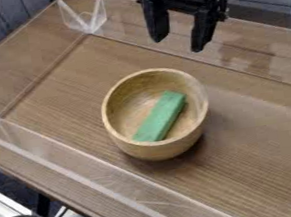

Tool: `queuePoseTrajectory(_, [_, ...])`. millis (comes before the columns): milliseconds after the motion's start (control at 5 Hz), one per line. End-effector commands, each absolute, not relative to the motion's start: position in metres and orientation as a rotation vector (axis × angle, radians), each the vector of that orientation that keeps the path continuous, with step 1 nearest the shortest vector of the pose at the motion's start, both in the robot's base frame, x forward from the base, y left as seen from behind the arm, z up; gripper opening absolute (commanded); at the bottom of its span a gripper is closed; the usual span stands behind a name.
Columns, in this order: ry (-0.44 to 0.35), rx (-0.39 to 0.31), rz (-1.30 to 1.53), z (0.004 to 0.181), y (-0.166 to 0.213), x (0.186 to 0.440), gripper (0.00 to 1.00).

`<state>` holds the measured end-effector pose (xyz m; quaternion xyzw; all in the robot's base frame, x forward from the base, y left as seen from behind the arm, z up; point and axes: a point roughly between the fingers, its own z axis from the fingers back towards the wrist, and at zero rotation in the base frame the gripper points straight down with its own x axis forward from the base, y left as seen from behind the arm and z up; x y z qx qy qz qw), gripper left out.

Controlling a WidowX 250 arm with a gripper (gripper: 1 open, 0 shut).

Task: Remove the green block from inside the brown bowl and put it on the table

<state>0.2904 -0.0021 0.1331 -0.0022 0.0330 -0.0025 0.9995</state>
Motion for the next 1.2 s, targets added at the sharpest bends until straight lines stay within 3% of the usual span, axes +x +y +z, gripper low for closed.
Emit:
queuePoseTrajectory(0, [0.088, 0.002, 0.0, 0.124, 0.005, 0.283, 1.0])
queuePoseTrajectory(600, [0.09, -0.006, 0.025, 0.098, 0.043, 0.247, 1.0])
queuePoseTrajectory(1000, [0.038, -0.024, 0.006, 0.103, 0.038, 0.248, 1.0])
